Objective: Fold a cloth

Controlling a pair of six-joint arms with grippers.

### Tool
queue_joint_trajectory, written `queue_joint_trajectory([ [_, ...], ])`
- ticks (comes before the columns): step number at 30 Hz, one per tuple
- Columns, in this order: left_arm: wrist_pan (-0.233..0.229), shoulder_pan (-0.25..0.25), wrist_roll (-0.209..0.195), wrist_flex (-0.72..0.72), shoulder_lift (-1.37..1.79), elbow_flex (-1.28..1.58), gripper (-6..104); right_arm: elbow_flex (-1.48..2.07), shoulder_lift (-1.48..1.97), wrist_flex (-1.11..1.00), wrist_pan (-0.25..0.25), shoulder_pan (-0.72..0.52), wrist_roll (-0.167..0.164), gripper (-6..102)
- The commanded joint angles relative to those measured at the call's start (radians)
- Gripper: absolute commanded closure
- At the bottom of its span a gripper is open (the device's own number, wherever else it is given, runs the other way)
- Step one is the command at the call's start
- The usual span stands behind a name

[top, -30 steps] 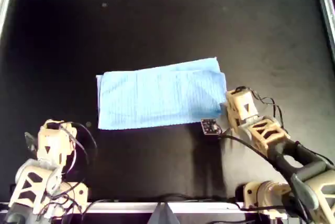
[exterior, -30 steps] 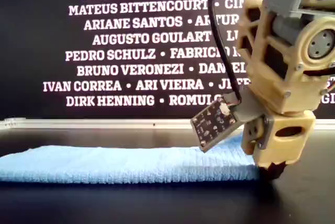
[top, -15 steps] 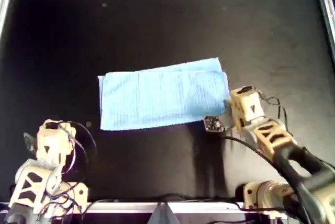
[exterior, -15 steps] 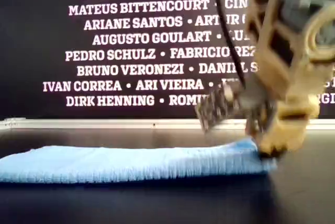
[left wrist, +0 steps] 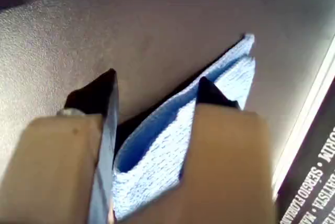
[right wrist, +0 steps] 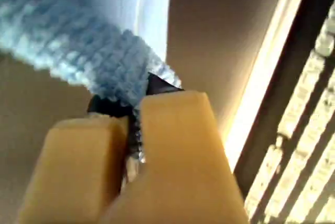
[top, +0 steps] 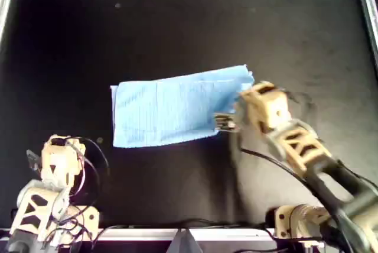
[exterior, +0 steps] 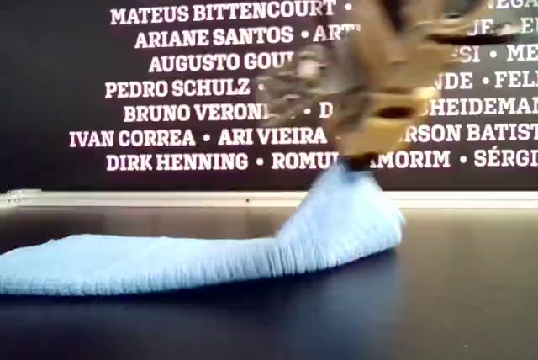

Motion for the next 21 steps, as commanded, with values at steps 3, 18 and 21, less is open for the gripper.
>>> queue_joint_trajectory([
  [3,-0.005,0.023,0.000,0.000,0.014,-0.034,43,-0.291,-0.175,-0.040,-0.009,0.107,0.006,96],
  [18,-0.005,0.023,0.000,0.000,0.014,-0.032,43,-0.859,-0.575,-0.040,-0.009,0.307,0.005,96],
  [21,-0.005,0.023,0.000,0.000,0.014,-0.032,43,-0.946,-0.635,-0.040,-0.009,0.330,0.005,96],
])
